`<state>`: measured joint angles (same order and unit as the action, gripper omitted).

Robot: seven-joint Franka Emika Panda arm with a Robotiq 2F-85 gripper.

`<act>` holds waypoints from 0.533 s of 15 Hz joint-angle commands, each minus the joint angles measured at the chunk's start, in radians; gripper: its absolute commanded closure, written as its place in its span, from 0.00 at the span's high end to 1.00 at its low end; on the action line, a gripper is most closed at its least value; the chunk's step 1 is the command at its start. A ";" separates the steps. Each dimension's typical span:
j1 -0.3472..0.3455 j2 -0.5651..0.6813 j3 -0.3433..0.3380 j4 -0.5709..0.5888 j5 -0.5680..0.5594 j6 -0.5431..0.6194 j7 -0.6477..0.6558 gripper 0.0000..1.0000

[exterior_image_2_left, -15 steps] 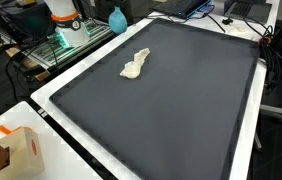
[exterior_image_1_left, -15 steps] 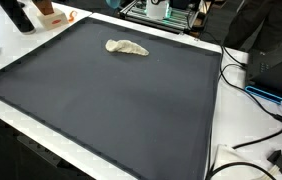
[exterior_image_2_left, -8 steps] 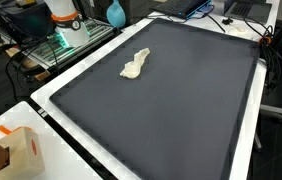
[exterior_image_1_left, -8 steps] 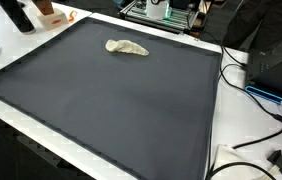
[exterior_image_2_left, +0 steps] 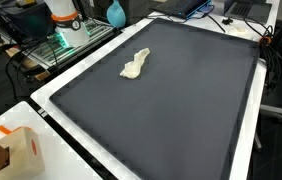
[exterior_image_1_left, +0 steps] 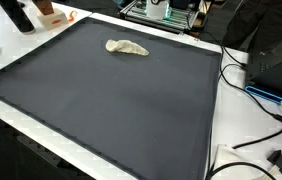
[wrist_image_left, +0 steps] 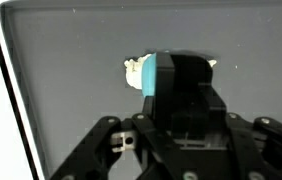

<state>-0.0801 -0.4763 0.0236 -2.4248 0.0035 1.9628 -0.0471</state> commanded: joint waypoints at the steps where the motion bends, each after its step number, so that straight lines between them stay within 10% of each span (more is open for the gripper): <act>1: 0.013 0.016 0.027 0.000 -0.074 0.015 0.071 0.25; 8: -0.001 0.109 0.194 0.023 -0.365 0.004 0.454 0.25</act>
<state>-0.0774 -0.4192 0.1575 -2.4193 -0.2435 1.9749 0.2422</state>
